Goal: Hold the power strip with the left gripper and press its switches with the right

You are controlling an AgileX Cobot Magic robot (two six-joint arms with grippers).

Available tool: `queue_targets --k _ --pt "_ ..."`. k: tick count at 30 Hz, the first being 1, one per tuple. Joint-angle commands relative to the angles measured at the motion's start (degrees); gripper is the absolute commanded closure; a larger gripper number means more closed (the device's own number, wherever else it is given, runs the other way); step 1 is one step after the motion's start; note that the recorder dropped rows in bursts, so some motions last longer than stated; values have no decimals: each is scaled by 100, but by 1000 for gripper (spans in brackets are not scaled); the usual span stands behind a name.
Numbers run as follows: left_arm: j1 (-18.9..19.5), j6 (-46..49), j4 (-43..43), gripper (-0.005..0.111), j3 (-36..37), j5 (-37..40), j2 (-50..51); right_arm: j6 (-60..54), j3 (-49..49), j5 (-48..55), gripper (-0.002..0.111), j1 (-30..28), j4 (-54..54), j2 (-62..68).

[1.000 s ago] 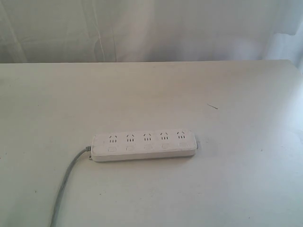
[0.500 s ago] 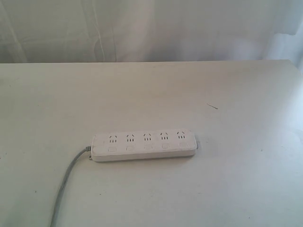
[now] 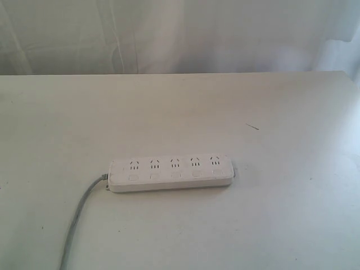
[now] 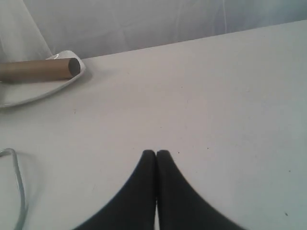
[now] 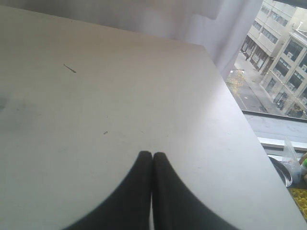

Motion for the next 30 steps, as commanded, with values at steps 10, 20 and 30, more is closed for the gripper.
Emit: queue_targets --k 10,20,30 --pt "6 4301 -4062 107 28 492 206 -53 28 -82 108 -28 7 -31" --pt "6 4747 -4291 107 28 532 258 -53 28 -82 108 -28 7 -31" --pt "6 4938 -4660 107 28 532 257 -53 28 -82 108 -28 7 -31"
